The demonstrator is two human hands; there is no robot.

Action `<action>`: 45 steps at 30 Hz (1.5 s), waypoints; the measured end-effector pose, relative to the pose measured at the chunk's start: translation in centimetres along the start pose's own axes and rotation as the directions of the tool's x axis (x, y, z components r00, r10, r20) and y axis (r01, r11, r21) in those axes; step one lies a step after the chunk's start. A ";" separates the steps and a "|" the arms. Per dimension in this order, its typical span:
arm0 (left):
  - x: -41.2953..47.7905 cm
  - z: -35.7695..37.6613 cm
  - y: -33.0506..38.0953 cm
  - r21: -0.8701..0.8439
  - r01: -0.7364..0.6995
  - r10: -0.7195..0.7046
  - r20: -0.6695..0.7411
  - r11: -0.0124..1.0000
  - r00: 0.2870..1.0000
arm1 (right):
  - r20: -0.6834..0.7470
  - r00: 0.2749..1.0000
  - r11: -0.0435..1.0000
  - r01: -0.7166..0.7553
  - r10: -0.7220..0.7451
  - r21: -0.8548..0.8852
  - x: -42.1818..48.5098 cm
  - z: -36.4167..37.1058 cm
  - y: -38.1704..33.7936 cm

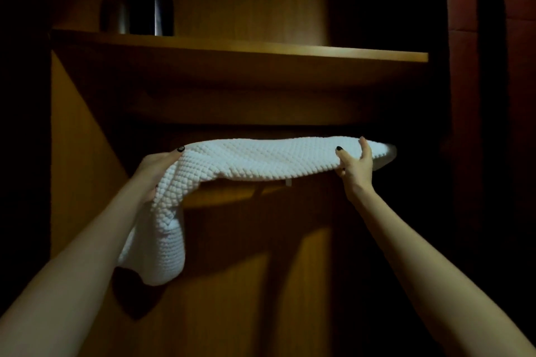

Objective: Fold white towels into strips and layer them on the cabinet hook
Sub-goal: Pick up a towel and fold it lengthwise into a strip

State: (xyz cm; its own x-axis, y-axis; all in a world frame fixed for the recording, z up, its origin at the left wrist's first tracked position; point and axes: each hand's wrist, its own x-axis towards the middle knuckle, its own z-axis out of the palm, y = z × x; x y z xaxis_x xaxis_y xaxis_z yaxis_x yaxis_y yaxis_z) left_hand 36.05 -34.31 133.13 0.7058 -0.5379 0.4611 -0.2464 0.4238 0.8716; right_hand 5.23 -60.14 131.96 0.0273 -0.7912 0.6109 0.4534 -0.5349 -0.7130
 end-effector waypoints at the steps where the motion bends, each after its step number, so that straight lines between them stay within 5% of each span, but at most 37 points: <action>1: 0.8 0.6 -0.4 0.001 0.023 -0.023 0.001 1.000 1.000 | -0.016 1.000 1.000 -0.009 0.009 -0.015 0.6 0.0 1.3; 10: 5.4 7.7 -3.7 0.015 0.089 -0.089 0.007 0.996 0.996 | -0.104 0.968 0.973 -0.225 0.230 0.059 1.3 -1.5 10.6; 16: 4.5 9.0 -7.2 0.032 0.146 -0.149 0.141 0.989 0.979 | 0.085 0.863 0.863 -0.482 0.497 -0.150 -1.6 -3.4 12.2; 20: 3.5 8.6 -8.0 0.153 0.082 -0.109 0.177 0.985 0.978 | -0.038 0.981 0.862 -0.183 0.188 -0.472 -2.0 -5.2 11.4; 23: 1.8 10.2 -7.2 0.177 -0.086 0.063 0.133 0.980 0.989 | 0.079 0.997 0.933 0.051 -0.024 -0.356 -1.7 -3.6 8.3; 26: -1.5 12.9 -7.5 0.210 -0.370 0.305 0.289 0.905 0.908 | 0.372 0.926 0.955 0.168 -0.067 -0.245 -2.0 -0.3 5.3; 29: -4.9 15.2 -10.0 0.281 -0.430 0.329 0.343 0.858 0.880 | 0.513 0.848 0.931 0.282 -0.129 -0.232 -2.2 1.2 4.3; 33: -7.8 16.9 -13.2 0.324 -0.364 0.347 0.110 0.873 0.931 | 0.546 0.813 0.875 0.401 -0.203 -0.272 -2.0 1.1 4.3; 39: -9.0 16.9 -14.3 0.370 -0.350 0.423 -0.138 0.861 0.895 | 0.550 0.764 0.758 0.567 -0.338 -0.323 -1.5 1.2 4.9; 45: -4.6 14.1 -9.6 0.546 -0.532 0.654 -0.039 0.648 0.756 | 0.426 0.829 0.770 0.523 -0.361 -0.366 0.4 1.9 5.3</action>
State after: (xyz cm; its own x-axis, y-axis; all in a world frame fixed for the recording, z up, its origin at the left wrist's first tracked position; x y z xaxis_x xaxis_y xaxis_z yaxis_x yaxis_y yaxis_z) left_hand 25.83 -46.15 124.98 0.3983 -0.1006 0.9117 -0.8974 0.1630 0.4100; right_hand 9.31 -62.67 129.09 0.2390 -0.3369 0.9107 0.0370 -0.9340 -0.3552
